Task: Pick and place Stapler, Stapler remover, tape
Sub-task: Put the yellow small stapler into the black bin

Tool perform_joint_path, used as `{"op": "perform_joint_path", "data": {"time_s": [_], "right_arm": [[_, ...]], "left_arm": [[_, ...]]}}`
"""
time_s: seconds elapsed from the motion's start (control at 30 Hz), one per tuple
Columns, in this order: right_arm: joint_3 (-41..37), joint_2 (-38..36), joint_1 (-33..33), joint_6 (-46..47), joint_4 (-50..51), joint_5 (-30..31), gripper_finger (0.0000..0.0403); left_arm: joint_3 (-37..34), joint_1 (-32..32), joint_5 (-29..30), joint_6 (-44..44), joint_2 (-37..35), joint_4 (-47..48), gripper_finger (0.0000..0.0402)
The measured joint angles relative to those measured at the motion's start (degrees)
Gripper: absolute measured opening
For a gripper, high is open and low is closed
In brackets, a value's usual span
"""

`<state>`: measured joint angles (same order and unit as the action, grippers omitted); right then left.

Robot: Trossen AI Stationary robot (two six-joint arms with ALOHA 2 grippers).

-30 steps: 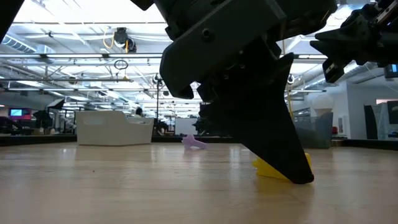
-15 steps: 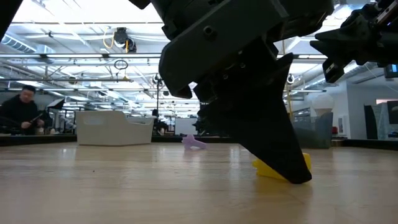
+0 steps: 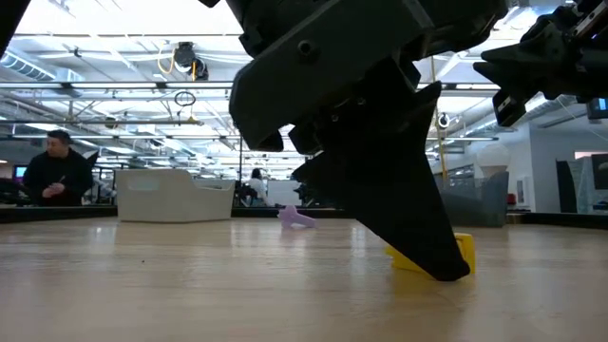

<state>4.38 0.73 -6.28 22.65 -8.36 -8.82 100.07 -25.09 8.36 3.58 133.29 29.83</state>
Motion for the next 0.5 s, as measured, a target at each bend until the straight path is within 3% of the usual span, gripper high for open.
{"op": "perform_joint_path", "data": {"time_s": [0.33,0.5], "right_arm": [[0.0,0.0,0.0,0.1,0.0,0.0,0.0063],[0.0,0.0,0.0,0.2,0.0,0.0,0.0063]], "left_arm": [[0.0,0.0,-1.0,0.6,-0.1,1.9,0.0266],[0.0,0.3,-2.6,-0.2,-0.1,1.8,0.0235]]}}
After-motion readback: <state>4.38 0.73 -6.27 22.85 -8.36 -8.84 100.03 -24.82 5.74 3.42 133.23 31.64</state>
